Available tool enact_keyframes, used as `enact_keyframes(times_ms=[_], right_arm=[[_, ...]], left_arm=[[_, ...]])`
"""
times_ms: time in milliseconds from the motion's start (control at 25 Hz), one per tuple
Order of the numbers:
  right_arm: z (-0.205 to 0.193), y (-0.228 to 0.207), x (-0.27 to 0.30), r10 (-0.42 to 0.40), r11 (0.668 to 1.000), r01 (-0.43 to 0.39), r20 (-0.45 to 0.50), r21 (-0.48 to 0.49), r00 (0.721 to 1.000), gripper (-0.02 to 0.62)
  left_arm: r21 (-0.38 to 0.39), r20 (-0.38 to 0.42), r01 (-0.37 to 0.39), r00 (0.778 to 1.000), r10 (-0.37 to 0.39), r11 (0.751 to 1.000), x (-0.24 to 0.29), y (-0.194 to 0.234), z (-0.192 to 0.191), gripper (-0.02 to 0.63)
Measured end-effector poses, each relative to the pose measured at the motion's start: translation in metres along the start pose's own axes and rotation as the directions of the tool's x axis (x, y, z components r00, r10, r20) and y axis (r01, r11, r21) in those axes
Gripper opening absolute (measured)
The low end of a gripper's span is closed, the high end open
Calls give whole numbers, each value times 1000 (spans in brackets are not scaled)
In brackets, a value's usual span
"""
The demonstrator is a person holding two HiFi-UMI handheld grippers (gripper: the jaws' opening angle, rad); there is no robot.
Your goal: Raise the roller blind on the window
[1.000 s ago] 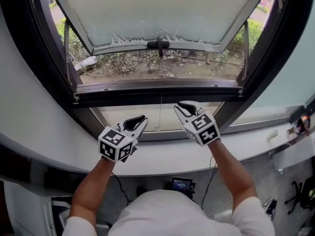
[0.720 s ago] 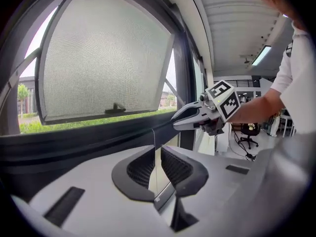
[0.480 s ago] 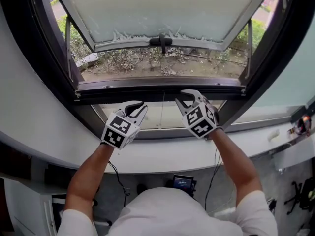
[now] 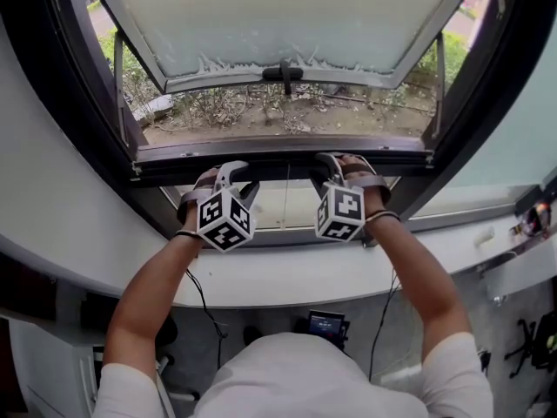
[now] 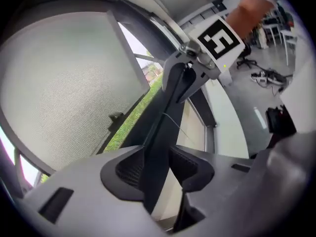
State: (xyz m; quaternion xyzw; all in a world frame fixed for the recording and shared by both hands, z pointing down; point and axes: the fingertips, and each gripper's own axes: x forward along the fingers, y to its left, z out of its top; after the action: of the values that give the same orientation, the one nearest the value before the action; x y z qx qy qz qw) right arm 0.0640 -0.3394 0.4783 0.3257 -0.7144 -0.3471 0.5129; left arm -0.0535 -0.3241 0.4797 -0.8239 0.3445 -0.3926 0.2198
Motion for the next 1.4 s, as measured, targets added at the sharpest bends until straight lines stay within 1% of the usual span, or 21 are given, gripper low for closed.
enact_keyframes(times_ms=[40,120,200,360,480,600,640,800,1000,1240,1400], right_arm=[[-1,2,2,9,1000,-9,-12,-16,1000,137],[-2,4,6,22,999,-23,-31,-33,999,138],[-3,5,7,27,999,-28,-43,-43,999,140],[-4,6,9,31,997,-35,-58,-69,998,140],[-4,8,9,44,996,-51,-85,-77,995,140],[-4,7,9,37,996,-46,-115,-74,993,140],[-4,6,9,32,997,-41,-122,-70,992,140],[-4,5,9,36,997,-44,-136,-60,990,138],[-3,5,9,34,998,-42,-135,-53,990,138],[-3,8,10,17,999,-22,-154,-34,988,138],[-4,10,11,12,1000,-16,-184,-23,983,138]], left_arm=[[50,-16,-9,1000,10,999,2,0,-2,156],[114,-37,-14,999,18,993,3,0,-3,155],[143,-49,-14,999,21,990,3,0,-3,156],[165,-58,-9,998,18,986,3,0,-3,156],[163,-61,-2,998,12,987,2,1,-3,155],[163,-60,-23,998,33,986,1,9,0,156],[164,-65,-19,997,30,986,2,11,0,155],[178,-104,30,995,-12,984,10,5,-5,156],[126,-96,39,995,-26,991,13,3,-5,155],[146,-129,83,990,-64,986,14,-2,-7,155],[146,-117,100,990,-83,984,14,-3,-7,155]])
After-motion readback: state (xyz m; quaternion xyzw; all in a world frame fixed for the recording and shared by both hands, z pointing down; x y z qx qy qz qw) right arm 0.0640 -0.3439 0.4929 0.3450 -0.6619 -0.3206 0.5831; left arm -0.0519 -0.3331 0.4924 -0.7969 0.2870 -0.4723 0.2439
